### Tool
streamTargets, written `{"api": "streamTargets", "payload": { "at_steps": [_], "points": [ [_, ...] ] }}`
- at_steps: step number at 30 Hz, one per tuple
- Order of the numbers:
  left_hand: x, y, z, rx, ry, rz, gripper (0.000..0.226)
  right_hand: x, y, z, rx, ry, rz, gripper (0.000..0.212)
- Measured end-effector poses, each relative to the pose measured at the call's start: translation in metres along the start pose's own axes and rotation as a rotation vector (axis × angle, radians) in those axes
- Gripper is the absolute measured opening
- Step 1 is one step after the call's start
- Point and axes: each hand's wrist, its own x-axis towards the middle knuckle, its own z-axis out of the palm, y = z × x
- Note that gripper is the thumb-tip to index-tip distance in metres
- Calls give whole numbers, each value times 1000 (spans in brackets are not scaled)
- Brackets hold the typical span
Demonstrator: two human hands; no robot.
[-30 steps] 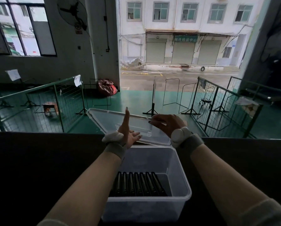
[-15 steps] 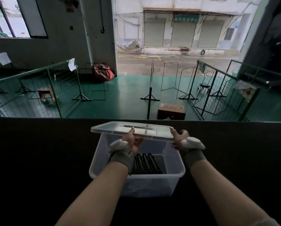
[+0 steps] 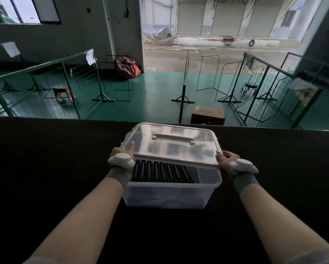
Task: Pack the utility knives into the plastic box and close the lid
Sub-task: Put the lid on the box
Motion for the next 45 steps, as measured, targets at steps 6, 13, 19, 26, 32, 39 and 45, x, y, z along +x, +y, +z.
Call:
{"api": "streamTargets", "payload": {
  "at_steps": [6,13,19,26,32,39,45],
  "points": [
    [8,-20,-16,422,27,19,68,-17,4,3,-114,-51,-43,49],
    [7,-33,-20,675,31,101,63,-28,8,11,-615,121,19,44],
    [13,-33,-7,522,95,114,54,-20,-3,13,-658,251,-12,44],
    [38,-12,13,420,-86,70,57,20,-26,31,-399,-5,-13,61],
    [57,-6,19,476,-119,68,60,43,-34,51,-445,-26,10,64],
    [53,-10,10,521,-134,17,60,39,-34,52,-492,9,-41,63],
    [43,-21,13,506,-101,17,58,31,-29,54,-560,-13,-44,64]
  ]
}}
